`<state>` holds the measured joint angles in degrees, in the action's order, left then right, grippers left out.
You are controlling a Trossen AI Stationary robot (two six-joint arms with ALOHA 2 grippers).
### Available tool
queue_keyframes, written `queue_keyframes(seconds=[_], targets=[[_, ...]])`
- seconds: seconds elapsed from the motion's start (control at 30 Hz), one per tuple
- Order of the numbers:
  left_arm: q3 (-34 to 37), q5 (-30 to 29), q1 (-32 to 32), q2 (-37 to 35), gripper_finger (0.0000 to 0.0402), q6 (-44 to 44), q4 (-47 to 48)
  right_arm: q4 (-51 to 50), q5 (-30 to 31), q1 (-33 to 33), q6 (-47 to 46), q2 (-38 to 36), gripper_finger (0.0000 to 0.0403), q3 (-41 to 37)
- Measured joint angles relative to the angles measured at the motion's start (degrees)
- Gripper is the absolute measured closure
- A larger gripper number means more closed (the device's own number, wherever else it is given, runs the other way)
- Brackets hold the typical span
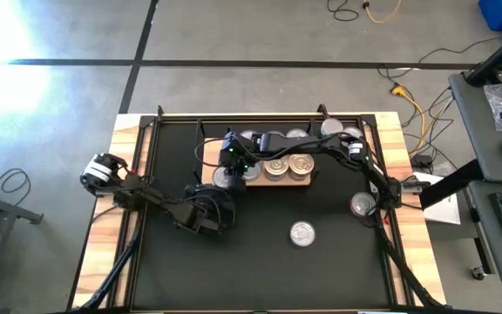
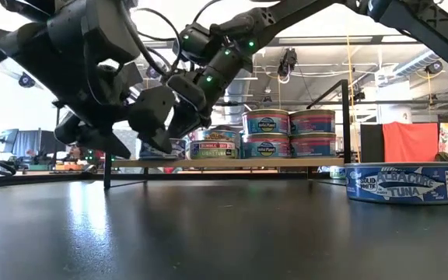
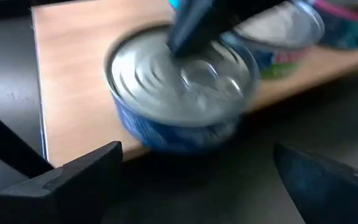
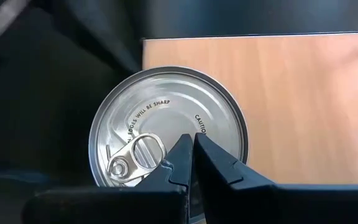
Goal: Stack canned seafood by type on shelf
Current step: Put the bottom left dark blue tuna can on the shelf
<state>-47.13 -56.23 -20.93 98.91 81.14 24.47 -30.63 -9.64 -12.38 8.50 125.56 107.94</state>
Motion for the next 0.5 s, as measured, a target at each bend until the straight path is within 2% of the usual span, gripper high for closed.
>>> queue_keyframes(seconds=[0.13,0.3,0.5], targets=[[0.0,1.73,-3.06,-2.05,0.0002,-1.17,0.02,-0.23,3.3,-0.09,0.12,0.0,0.039,0.59],[-0.3,1.74,-9.79,-5.71,0.0002,-0.19,0.1,-0.04,8.37,-0.4,0.12,0.21,0.039,1.77],[-4.07,1.78,-17.61,-7.45,0.0002,0.04,0.16,3.08,8.66,-2.12,-1.09,0.35,0.039,2.05]])
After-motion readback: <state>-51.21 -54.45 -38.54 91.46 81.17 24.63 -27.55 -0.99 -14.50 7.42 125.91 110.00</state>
